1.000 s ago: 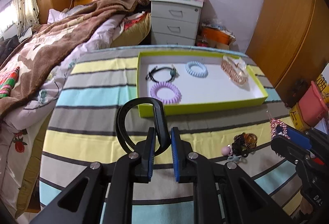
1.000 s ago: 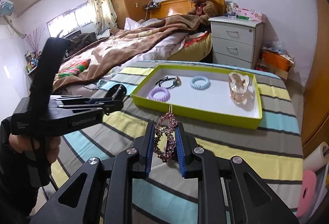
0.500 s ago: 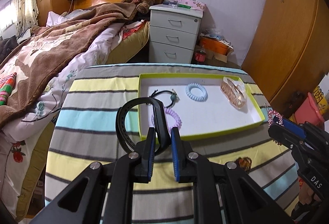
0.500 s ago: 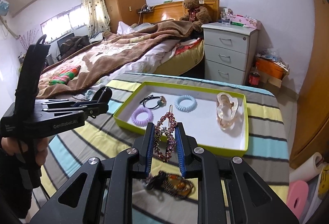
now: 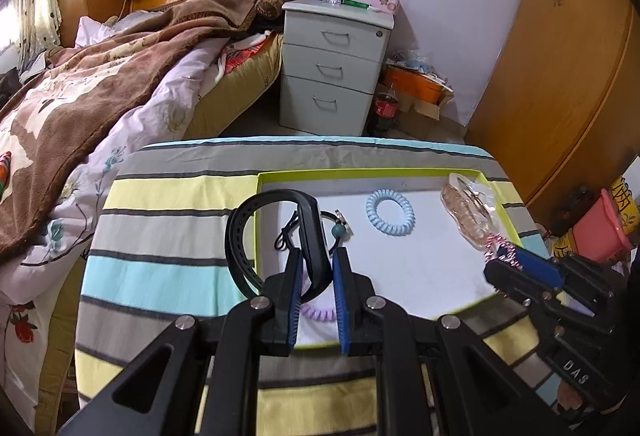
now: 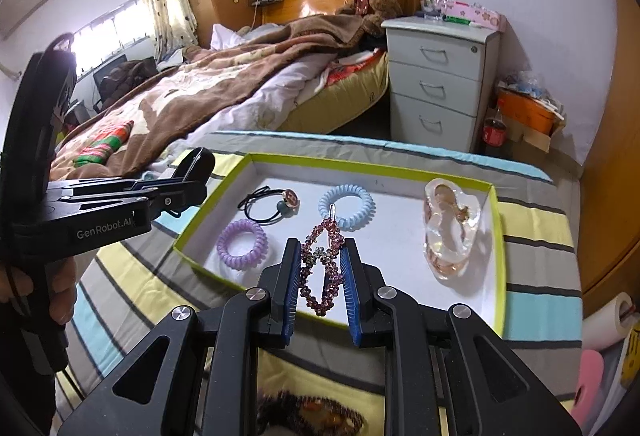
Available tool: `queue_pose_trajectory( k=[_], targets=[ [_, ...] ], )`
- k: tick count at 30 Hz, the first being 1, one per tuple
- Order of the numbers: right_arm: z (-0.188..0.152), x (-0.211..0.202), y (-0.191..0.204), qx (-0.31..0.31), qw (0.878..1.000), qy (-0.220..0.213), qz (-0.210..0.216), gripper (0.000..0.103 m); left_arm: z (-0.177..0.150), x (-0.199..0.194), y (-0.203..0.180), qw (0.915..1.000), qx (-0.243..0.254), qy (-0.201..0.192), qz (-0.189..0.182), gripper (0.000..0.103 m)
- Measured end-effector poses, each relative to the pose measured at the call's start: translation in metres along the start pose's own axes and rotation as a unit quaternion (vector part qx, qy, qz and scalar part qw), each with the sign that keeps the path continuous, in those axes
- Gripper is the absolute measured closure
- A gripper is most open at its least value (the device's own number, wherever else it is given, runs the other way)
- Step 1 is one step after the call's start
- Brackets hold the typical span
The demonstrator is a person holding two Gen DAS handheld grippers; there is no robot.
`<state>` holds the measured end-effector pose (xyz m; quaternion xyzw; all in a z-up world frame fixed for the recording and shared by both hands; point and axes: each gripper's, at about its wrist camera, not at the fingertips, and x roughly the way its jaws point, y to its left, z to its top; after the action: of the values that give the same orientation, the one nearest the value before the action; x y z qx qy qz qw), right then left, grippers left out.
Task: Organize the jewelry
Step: 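Carry the watch band in the left tool and pink clip in the right tool into the box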
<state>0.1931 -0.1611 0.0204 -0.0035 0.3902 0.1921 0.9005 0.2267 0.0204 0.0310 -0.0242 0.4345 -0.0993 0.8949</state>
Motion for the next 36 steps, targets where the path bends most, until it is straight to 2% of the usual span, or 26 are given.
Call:
queue_pose_trajectory(
  k=[17,24,36],
  targets=[
    [0.006,0.056,-0.004,-0.004,0.999,0.053,-0.012,0.082,0.0,0.052,-0.009,0.9992,0.011,0.038,0.004,0.087],
    [0.005,0.064,-0.001,-0.015,0.998,0.064,-0.016,0.082,-0.003,0.062,-0.011,0.9985,0.015,0.052,0.01,0.087],
    [0.003,0.072,-0.001,-0.017,0.997,0.074,-0.028,0.082,-0.004,0.064,-0.013,0.9983,0.016,0.055,0.014,0.087]
  ],
)
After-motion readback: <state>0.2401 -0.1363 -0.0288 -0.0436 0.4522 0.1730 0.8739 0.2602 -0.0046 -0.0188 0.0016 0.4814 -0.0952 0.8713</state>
